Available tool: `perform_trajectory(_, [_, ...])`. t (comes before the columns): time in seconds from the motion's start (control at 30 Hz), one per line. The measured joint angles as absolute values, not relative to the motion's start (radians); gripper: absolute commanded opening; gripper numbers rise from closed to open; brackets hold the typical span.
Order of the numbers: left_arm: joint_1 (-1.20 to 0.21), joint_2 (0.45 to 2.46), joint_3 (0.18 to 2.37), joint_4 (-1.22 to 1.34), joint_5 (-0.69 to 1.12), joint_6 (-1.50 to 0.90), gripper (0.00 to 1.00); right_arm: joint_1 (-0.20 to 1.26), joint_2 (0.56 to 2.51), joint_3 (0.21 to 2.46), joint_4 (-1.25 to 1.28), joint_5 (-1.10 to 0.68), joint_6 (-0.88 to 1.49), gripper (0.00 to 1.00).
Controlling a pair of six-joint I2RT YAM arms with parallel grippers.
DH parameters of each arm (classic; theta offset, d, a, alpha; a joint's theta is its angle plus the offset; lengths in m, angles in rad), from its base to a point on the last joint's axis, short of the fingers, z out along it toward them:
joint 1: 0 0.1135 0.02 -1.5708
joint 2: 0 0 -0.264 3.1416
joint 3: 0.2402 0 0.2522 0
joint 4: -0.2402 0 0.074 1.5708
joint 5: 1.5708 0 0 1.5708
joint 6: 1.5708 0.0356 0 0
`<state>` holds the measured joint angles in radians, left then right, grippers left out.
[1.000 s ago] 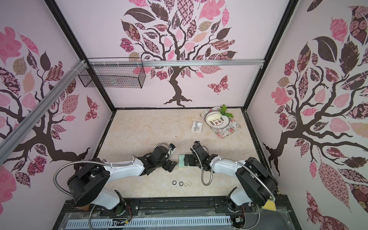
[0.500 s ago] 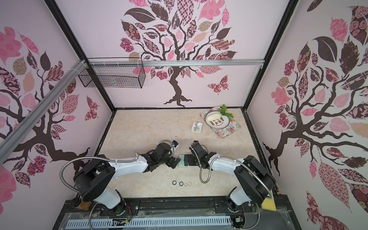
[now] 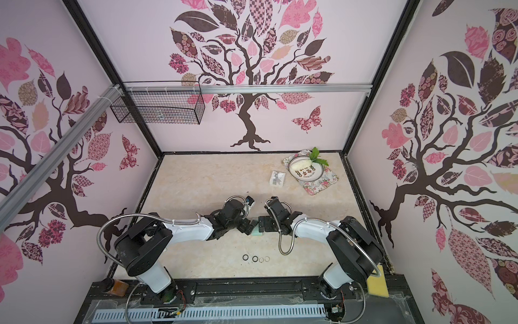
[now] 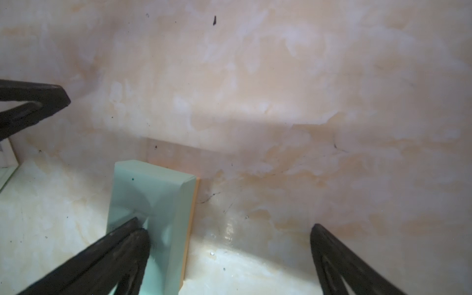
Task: Take the rings out of the lift-off lid box
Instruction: Close the lid on the jewelry box.
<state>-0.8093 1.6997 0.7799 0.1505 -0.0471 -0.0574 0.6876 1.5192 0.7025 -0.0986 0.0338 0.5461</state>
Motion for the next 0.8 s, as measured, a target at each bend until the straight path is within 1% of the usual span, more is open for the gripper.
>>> perform_trajectory(0.2, [-0.809, 1.701, 0.780, 0.162, -0.048, -0.064, 0.98, 0.688, 1.517, 0.715, -0.121, 0.040, 0.535, 1.00])
perform_trajectory(0.33, [-0.809, 1.637, 0.777, 0.089, -0.061, -0.054, 0.98, 0.688, 1.499, 0.732, -0.178, 0.056, 0.518, 1.00])
perform_trajectory(0.4, [-0.809, 1.562, 0.777, 0.043, -0.074, -0.048, 0.98, 0.688, 1.478, 0.743, -0.215, 0.061, 0.511, 1.00])
perform_trajectory(0.6, [-0.809, 1.234, 0.764, -0.053, -0.144, -0.038, 0.98, 0.734, 1.407, 0.826, -0.286, 0.083, 0.500, 1.00])
perform_trajectory(0.7, [-0.809, 1.072, 0.707, -0.104, -0.180, -0.054, 0.98, 0.784, 1.415, 0.871, -0.289, 0.091, 0.505, 1.00])
perform_trajectory(0.8, [-0.809, 0.945, 0.635, -0.176, -0.203, -0.080, 0.98, 0.820, 1.464, 0.896, -0.281, 0.093, 0.516, 1.00])
